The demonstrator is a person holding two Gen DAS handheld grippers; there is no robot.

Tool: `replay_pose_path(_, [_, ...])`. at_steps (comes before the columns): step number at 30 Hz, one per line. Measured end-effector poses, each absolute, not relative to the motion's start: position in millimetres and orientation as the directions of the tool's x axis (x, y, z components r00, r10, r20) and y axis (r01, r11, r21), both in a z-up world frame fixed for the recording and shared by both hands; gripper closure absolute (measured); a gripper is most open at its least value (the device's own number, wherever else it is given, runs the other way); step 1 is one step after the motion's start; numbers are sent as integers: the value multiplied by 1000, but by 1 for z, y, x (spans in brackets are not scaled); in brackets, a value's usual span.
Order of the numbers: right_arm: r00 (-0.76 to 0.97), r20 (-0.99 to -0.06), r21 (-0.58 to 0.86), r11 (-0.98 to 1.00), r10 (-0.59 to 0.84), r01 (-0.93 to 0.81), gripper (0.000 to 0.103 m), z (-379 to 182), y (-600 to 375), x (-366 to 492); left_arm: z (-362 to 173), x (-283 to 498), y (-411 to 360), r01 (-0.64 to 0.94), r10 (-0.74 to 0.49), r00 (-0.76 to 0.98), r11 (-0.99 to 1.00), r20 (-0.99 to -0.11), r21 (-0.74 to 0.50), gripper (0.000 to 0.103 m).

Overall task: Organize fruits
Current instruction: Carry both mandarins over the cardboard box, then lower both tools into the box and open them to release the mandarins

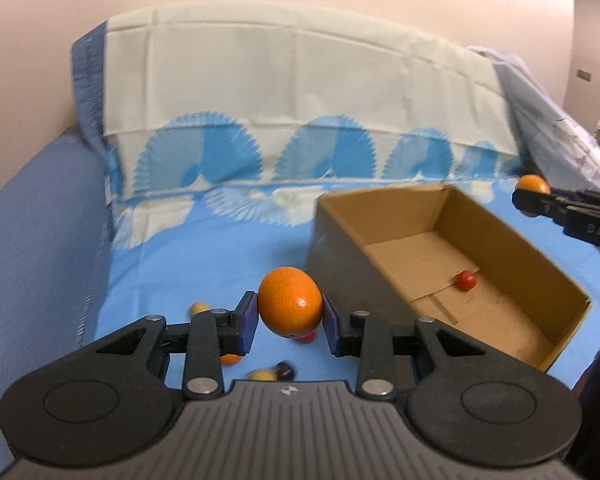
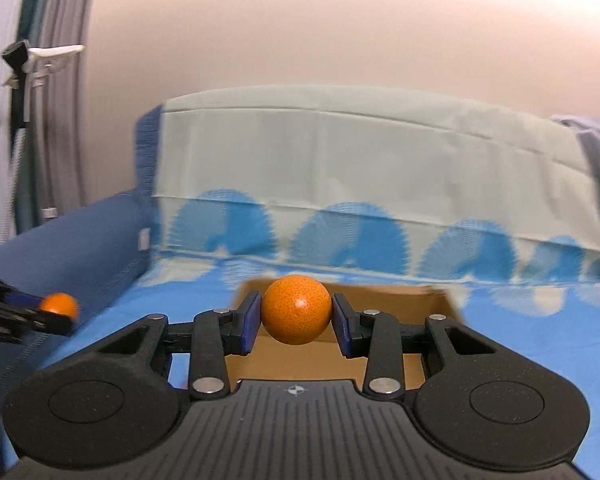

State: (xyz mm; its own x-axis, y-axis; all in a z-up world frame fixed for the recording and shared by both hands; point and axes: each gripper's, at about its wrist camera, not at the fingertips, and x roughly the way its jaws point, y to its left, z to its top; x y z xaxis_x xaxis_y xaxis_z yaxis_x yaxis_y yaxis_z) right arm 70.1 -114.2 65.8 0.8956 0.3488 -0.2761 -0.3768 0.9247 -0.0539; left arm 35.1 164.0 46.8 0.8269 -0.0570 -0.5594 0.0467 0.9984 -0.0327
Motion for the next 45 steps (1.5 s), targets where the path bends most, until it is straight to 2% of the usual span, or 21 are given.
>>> replay_pose_path(7, [903,-356,28,968,242,-249,64,40,-168,87,42,55,126,82,-124,846,991,-518,-104,65])
replay_pose_path(10, [910,-352,3,972,220,-233,64,35,-177,88,37,59,111,103,-158,857,985,-490,-138,65])
replay_pose_path(17, [921,-357,0,986,154,-164,64,28,-206,84,27,53,82,155,-173,882,985,-438,-76,65])
replay_pose_path(25, [922,-370,-11,992,114,-127,64,22,-210,90,15,62,68,174,-171,875,984,-452,-35,65])
replay_pose_path(45, [916,-383,-43,989,116,-143,64,20,-189,101,9,66,52,214,-219,872,975,-437,-60,65])
